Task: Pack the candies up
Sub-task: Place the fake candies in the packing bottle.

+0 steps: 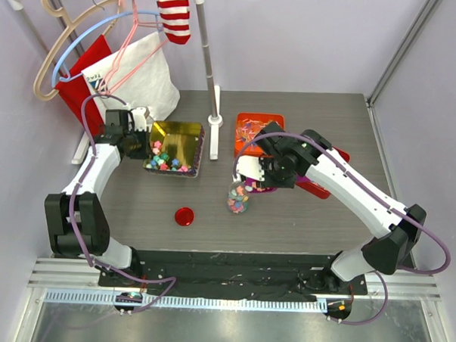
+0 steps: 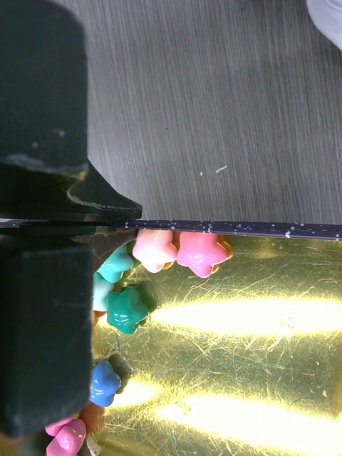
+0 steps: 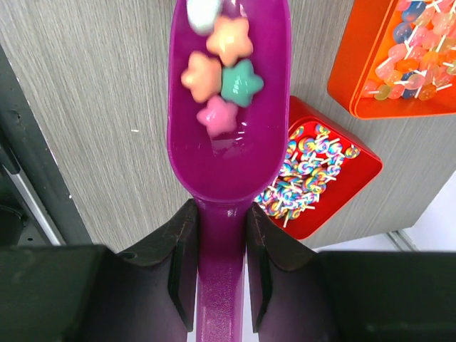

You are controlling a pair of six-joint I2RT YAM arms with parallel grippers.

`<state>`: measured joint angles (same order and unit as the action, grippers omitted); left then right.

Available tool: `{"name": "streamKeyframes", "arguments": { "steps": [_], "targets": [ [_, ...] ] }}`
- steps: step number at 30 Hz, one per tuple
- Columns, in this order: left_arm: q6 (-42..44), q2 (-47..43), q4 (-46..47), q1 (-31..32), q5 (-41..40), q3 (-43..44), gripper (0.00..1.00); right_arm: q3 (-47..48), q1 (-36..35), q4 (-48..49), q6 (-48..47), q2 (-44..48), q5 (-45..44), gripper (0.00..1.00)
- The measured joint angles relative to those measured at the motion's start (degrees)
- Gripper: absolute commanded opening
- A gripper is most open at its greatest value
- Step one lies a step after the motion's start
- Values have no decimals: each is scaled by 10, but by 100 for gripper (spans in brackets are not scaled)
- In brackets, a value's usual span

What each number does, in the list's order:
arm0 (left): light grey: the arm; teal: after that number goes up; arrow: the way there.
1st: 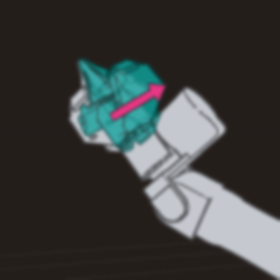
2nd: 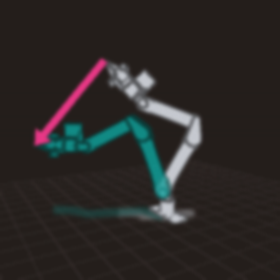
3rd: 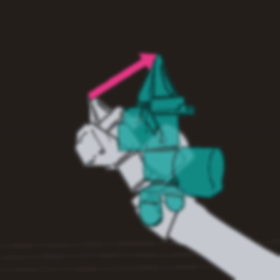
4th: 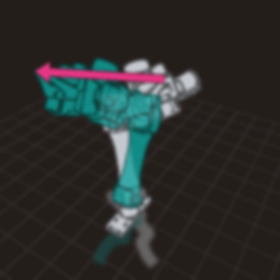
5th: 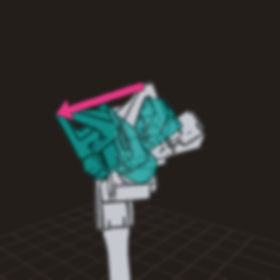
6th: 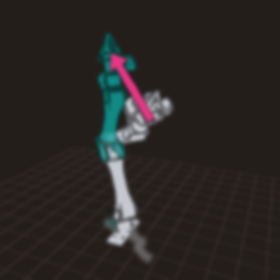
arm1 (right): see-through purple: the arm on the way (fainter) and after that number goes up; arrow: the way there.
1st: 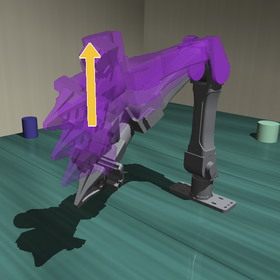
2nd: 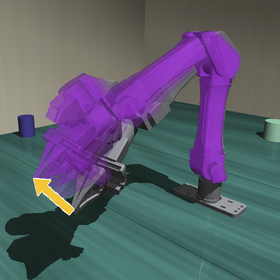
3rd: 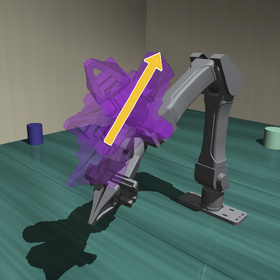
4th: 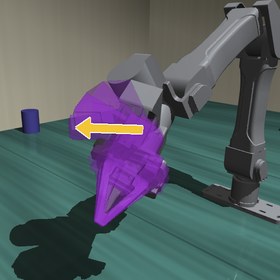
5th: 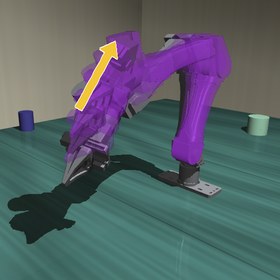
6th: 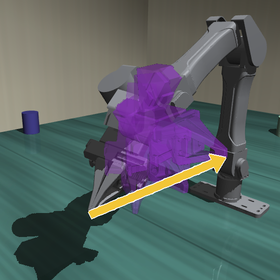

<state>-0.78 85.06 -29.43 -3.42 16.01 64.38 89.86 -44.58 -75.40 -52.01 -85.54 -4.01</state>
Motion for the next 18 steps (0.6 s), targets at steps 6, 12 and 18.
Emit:
{"name": "streamKeyframes", "arguments": {
  "steps": [6, 12, 18],
  "targets": [
    [0, 1, 0, 0, 0, -1, 0, 18, -7, -9, -1, -9, -12, 1],
    [0, 2, 0, -1, 0, -1, 0, 25, -17, -16, -2, -14, -25, 1],
    [0, 2, 0, -1, 0, -1, 0, 26, -27, -17, -2, -16, -39, 1]
  ]
}}
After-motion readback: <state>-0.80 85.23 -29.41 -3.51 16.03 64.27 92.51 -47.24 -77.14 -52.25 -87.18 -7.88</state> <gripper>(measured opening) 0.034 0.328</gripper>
